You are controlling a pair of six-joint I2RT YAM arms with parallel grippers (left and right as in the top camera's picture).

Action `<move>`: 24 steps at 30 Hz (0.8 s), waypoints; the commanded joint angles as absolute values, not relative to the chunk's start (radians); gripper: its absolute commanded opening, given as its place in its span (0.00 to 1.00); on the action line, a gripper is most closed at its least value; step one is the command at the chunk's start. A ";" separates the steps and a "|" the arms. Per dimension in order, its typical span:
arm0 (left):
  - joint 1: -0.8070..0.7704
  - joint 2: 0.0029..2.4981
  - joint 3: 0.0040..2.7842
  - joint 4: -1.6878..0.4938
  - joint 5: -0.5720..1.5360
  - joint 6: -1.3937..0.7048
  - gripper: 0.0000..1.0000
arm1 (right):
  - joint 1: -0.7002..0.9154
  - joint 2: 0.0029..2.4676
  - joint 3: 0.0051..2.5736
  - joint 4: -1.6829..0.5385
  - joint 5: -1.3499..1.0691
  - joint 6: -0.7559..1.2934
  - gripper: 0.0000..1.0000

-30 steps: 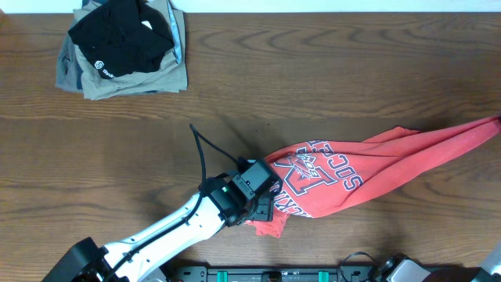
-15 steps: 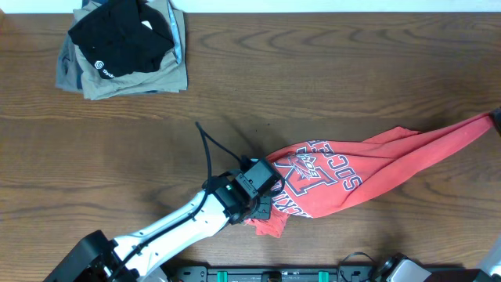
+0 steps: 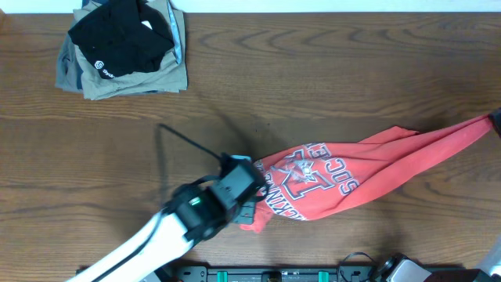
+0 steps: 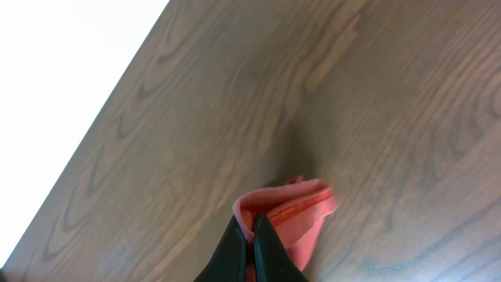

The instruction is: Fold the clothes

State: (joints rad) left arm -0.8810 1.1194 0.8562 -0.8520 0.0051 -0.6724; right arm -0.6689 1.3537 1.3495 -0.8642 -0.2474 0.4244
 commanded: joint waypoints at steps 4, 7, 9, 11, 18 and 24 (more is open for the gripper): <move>-0.880 0.867 0.986 -1.044 -0.128 -0.651 0.06 | -0.660 1.353 1.378 -0.867 -0.210 0.410 0.01; -0.880 0.765 1.045 -1.116 -0.179 -0.648 0.06 | -0.660 1.353 1.378 -0.872 -0.210 0.410 0.02; -0.880 0.711 1.083 -1.151 -0.210 -0.647 0.06 | -0.660 1.353 1.378 -0.875 -0.211 0.411 0.01; -0.880 0.665 1.120 -1.179 -0.241 -0.641 0.06 | -0.660 1.349 1.378 -0.876 -0.217 0.411 0.01; -0.880 0.613 1.187 -1.186 -0.283 -0.603 0.06 | -0.660 1.281 1.378 -0.871 -0.279 0.426 0.01; -0.880 0.614 1.195 -1.142 -0.419 -0.576 0.06 | -0.660 1.210 1.378 -0.856 -0.279 0.441 0.01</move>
State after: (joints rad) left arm -0.8810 0.6159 1.1679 -1.1561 -0.2886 -0.6003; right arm -0.6689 1.2423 1.3495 -0.8627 -0.2718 0.4294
